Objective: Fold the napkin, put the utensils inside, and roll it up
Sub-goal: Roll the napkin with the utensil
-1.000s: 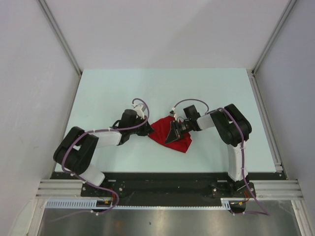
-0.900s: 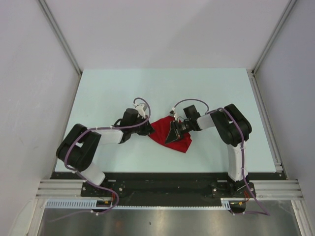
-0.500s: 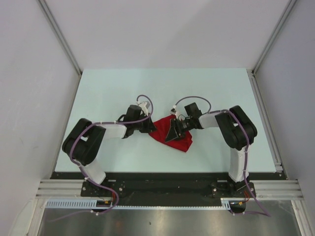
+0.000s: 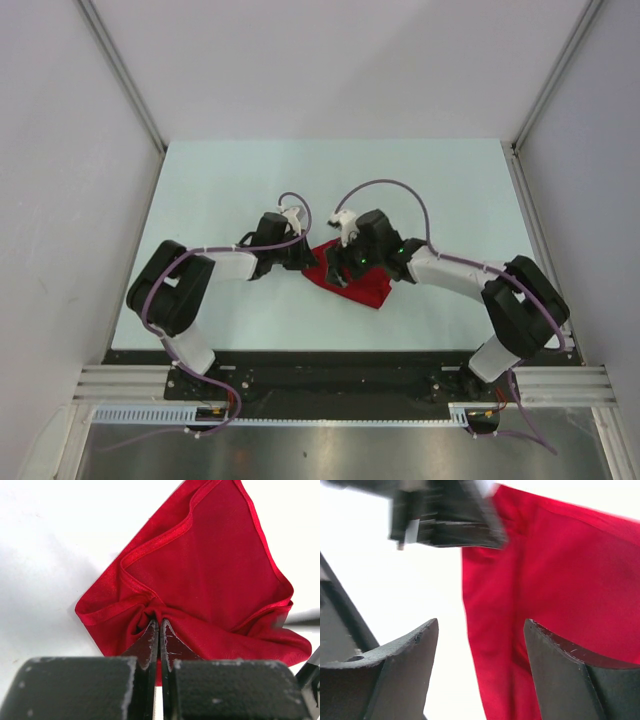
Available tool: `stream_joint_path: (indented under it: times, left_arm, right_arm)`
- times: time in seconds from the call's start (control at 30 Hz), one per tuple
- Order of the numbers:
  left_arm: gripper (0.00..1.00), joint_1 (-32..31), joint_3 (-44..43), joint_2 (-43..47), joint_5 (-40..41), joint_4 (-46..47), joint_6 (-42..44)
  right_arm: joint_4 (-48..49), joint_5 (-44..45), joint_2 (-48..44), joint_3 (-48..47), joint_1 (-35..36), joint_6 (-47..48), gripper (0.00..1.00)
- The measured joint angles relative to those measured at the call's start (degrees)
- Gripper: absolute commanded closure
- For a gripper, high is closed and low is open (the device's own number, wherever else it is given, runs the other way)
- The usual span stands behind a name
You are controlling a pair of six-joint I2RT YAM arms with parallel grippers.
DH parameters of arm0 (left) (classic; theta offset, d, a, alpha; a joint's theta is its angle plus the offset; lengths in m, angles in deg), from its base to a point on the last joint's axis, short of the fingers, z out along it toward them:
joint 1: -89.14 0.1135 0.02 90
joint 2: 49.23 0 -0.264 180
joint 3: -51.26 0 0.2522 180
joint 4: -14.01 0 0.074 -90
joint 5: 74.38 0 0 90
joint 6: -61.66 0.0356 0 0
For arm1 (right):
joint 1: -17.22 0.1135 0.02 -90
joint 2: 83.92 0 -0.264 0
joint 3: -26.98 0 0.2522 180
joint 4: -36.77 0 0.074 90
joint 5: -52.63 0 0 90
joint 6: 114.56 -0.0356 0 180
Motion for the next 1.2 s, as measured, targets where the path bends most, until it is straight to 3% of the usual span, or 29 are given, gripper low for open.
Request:
stream_joint_path:
  times: [0.17,0.47,0.67,0.7,0.77,0.87,0.9,0.93,1.0,1.2]
  left_arm:
    - [1.0,0.02,-0.33,-0.04,-0.09,-0.63,0.07]
    - [1.0,0.04,-0.66,-0.02,-0.35,-1.46,0.48]
    - [1.0,0.09,-0.74,0.0,-0.48,-1.77,0.48]
    - [1.0,0.09,-0.74,0.04,-0.48,-1.9,0.48]
    - [0.99,0.11,-0.74,0.24,-0.5,-2.32,0.48]
    - [0.6,0.42,-0.68,0.9,-0.52,-3.19,0.44]
    - [0.39,0.59,-0.55,1.46,-0.55,-3.65,0.37]
    - [0.32,1.03,-0.17,2.43,-0.57,-4.22,0.02]
    - [0.23,2.29,1.01,5.16,-0.46,-5.29,-0.81]
    - [0.21,10.36,5.18,20.04,3.28,-8.13,-2.64]
  right_arm:
    - [1.95,14.47,-1.49,2.27,12.46,6.82,0.25]
    - [2.14,31.71,2.58,3.65,19.54,13.6,0.32]
    - [2.86,35.69,5.16,3.61,19.91,14.91,0.59]
    - [2.91,35.76,5.42,3.61,19.65,14.75,0.67]
    - [3.15,34.88,5.75,3.61,18.71,14.43,0.73]
    - [3.34,31.04,5.75,3.61,17.09,14.19,0.81]
    - [3.39,29.09,5.73,3.61,16.83,14.25,0.84]
    - [3.39,27.61,5.66,3.61,15.61,14.23,0.85]
    - [3.45,23.26,5.55,3.61,13.6,13.97,0.89]
    - [2.99,10.6,5.97,3.04,8.2,12.13,0.91]
